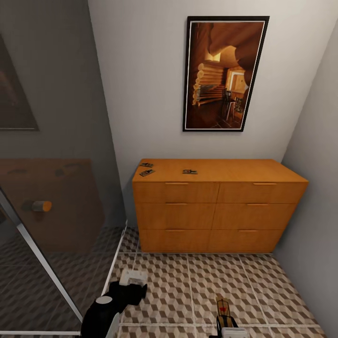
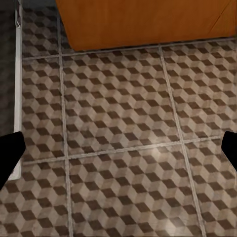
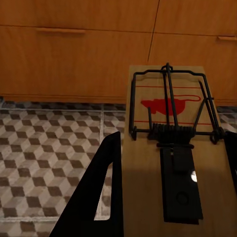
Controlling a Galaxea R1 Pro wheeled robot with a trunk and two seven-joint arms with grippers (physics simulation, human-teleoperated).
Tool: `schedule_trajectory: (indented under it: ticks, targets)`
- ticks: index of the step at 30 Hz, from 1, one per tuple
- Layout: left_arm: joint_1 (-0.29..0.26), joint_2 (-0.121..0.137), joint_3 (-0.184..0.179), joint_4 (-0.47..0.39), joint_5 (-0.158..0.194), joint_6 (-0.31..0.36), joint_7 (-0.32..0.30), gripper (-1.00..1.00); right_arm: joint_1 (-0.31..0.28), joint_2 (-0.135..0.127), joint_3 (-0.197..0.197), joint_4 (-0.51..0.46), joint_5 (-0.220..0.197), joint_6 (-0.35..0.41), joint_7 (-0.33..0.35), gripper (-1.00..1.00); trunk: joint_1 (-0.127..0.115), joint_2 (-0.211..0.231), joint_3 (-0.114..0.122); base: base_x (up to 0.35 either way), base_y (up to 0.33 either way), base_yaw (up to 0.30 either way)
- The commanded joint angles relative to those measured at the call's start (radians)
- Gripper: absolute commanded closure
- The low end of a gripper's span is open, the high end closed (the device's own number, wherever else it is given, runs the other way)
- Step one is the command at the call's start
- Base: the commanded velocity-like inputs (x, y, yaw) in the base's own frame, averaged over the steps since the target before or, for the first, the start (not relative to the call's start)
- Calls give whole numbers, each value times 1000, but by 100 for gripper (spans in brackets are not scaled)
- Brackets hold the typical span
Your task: Take the four mousetraps from the cabinet in the bathroom and place them on the bathroom floor. Make sure all four end up on the same floor surface, and ensure that at least two of them are either under or directly next to the same bathroom sink.
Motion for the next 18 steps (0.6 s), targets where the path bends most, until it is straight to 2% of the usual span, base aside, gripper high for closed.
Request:
schedule_trajectory:
  ticks: [1, 5, 8, 10, 12, 15, 18]
  targets:
    - [-21, 0, -1, -4, 1, 12, 5, -100, -1, 0, 8, 1, -6, -2, -3, 100, 0, -1, -1, 0, 0, 0]
    - [-81, 0, -1, -7, 1, 38, 5, -100, -1, 0, 8, 1, -6, -2, -3, 100, 0, -1, -1, 0, 0, 0]
    - [-129, 0, -1, -8, 1, 90, 5, -100, -1, 0, 9, 1, -6, -2, -3, 100, 0, -1, -1, 0, 0, 0]
    - [-186, 0, -1, -7, 1, 153, 3, -100, -1, 2, 9, 1, -6, -2, -3, 100, 0, -1, -1, 0, 0, 0]
    - [-234, 0, -1, -5, 1, 187, 3, -100, -1, 4, 9, 1, -6, -2, -3, 100, 0, -1, -1, 0, 0, 0]
    - [-311, 0, -1, 1, 3, 209, 3, -100, -1, 5, 9, 1, -6, 1, -3, 100, 0, -1, -1, 0, 0, 0]
    - [-424, 0, -1, 28, 6, 230, 5, -100, -1, 5, 9, 1, -6, 17, -2, 100, 0, -1, -1, 0, 0, 0]
